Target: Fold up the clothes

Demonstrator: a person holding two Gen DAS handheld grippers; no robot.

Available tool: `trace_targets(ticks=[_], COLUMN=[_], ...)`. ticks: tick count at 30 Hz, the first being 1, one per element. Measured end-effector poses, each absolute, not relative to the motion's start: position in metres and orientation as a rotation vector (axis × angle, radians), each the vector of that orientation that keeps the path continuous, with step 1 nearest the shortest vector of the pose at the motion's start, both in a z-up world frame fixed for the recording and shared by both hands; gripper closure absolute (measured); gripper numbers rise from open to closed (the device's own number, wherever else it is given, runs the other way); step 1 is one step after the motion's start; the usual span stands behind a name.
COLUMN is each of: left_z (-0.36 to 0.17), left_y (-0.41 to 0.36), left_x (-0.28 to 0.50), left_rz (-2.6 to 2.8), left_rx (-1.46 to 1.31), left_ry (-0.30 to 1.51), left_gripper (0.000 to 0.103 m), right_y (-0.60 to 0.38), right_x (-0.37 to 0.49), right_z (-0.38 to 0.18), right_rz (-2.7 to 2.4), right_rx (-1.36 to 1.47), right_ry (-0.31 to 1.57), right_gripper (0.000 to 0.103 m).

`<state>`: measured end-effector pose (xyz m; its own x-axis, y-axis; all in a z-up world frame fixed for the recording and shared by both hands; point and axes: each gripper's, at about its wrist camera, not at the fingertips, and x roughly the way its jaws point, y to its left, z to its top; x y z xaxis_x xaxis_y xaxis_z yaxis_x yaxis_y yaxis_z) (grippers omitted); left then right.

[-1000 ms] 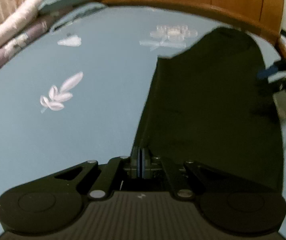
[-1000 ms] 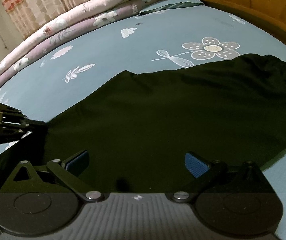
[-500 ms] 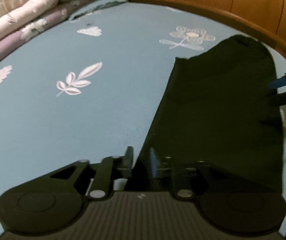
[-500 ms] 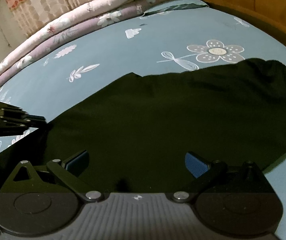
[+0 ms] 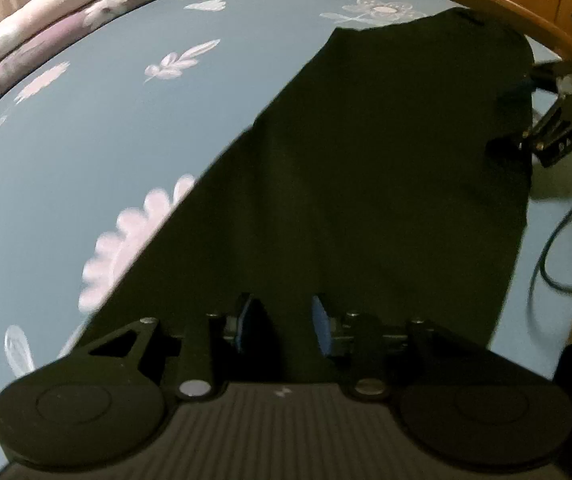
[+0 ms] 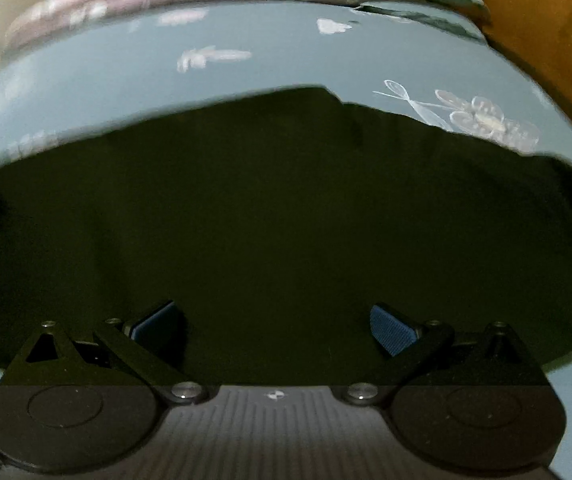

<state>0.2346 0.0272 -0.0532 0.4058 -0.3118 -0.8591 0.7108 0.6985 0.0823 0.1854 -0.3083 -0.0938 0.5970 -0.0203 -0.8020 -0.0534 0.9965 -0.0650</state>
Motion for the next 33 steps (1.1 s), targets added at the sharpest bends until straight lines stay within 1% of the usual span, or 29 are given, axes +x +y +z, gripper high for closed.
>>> trace_targets(ticks=[2, 4, 6, 10, 11, 12, 13, 14, 17, 20, 22, 25, 29, 33], left_z=[-0.046, -0.039, -0.039, -0.056, -0.058, -0.058, -0.059, -0.058, -0.053, -0.043, -0.045, -0.052, -0.060, -0.058], left_y=[0.031, 0.033, 0.031, 0.035, 0.043, 0.050, 0.058, 0.065, 0.076, 0.082, 0.090, 0.105, 0.134, 0.161], left_x=[0.227, 0.219, 0.212, 0.199, 0.195, 0.193, 0.190, 0.188, 0.187, 0.197, 0.204, 0.210, 0.204, 0.188], left_rz=[-0.666, -0.667, -0.675, -0.638, -0.624, -0.610, -0.596, -0.582, -0.538, -0.496, -0.449, -0.380, -0.305, -0.213], left_rx=[0.457, 0.441, 0.435, 0.445, 0.418, 0.388, 0.358, 0.332, 0.297, 0.223, 0.179, 0.123, 0.068, 0.041], left_ry=[0.949, 0.930, 0.913, 0.933, 0.934, 0.943, 0.952, 0.961, 0.979, 0.949, 0.960, 0.988, 1.011, 1.020], left_gripper=[0.069, 0.065, 0.064, 0.062, 0.060, 0.056, 0.052, 0.051, 0.051, 0.051, 0.051, 0.051, 0.051, 0.051], right_y=[-0.305, -0.297, -0.287, -0.262, -0.259, -0.259, -0.264, -0.269, -0.279, -0.281, -0.279, -0.269, -0.256, -0.259], right_x=[0.181, 0.179, 0.178, 0.177, 0.176, 0.173, 0.167, 0.162, 0.154, 0.158, 0.162, 0.168, 0.162, 0.160], right_z=[-0.086, -0.077, -0.070, -0.084, -0.092, -0.099, -0.100, -0.100, -0.097, -0.086, -0.082, -0.089, -0.102, -0.103], right_rz=[0.035, 0.068, 0.119, 0.208, 0.204, 0.202, 0.208, 0.211, 0.209, 0.196, 0.195, 0.183, 0.170, 0.163], right_rx=[-0.102, -0.091, -0.065, -0.075, -0.098, -0.103, -0.078, -0.068, -0.057, 0.006, 0.045, 0.043, -0.038, -0.012], right_ry=[0.916, 0.878, 0.841, 0.851, 0.877, 0.886, 0.862, 0.859, 0.870, 0.847, 0.822, 0.833, 0.824, 0.814], right_gripper=[0.000, 0.000, 0.000, 0.000, 0.000, 0.000, 0.000, 0.000, 0.000, 0.000, 0.000, 0.000, 0.000, 0.000])
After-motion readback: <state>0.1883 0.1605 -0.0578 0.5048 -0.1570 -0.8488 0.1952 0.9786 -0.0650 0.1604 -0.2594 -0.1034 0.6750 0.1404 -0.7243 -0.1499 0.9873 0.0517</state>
